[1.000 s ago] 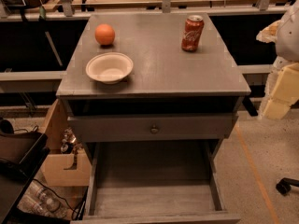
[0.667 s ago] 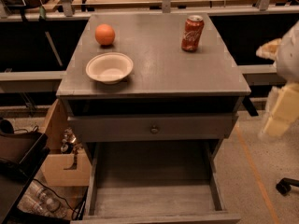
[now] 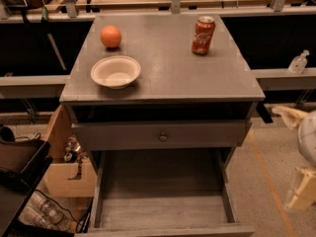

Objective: Close middle drawer

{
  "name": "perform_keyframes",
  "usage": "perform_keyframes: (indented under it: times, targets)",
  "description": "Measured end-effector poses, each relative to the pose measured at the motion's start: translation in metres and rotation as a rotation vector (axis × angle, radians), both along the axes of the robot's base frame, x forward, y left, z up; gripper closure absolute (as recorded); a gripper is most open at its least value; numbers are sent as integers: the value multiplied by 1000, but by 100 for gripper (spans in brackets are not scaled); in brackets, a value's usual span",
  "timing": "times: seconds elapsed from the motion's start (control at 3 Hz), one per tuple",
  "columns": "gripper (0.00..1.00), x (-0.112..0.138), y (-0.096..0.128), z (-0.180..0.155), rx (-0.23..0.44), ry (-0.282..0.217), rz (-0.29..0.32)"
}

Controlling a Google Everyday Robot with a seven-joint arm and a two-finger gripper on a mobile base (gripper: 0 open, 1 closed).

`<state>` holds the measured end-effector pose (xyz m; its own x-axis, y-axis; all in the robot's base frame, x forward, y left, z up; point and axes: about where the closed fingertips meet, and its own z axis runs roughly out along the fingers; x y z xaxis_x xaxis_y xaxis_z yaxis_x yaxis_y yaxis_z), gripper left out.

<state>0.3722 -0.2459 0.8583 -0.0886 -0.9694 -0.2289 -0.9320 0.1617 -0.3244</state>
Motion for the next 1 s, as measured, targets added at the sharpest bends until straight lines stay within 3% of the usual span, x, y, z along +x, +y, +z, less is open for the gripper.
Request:
perform_keyframes:
  times: [0.33, 0.67, 1.0]
  targets:
    - [0, -32, -3, -33, -145, -29, 48]
    - [0, -57, -6, -71, -170, 36, 56]
    - [0, -57, -6, -71, -169, 38, 56]
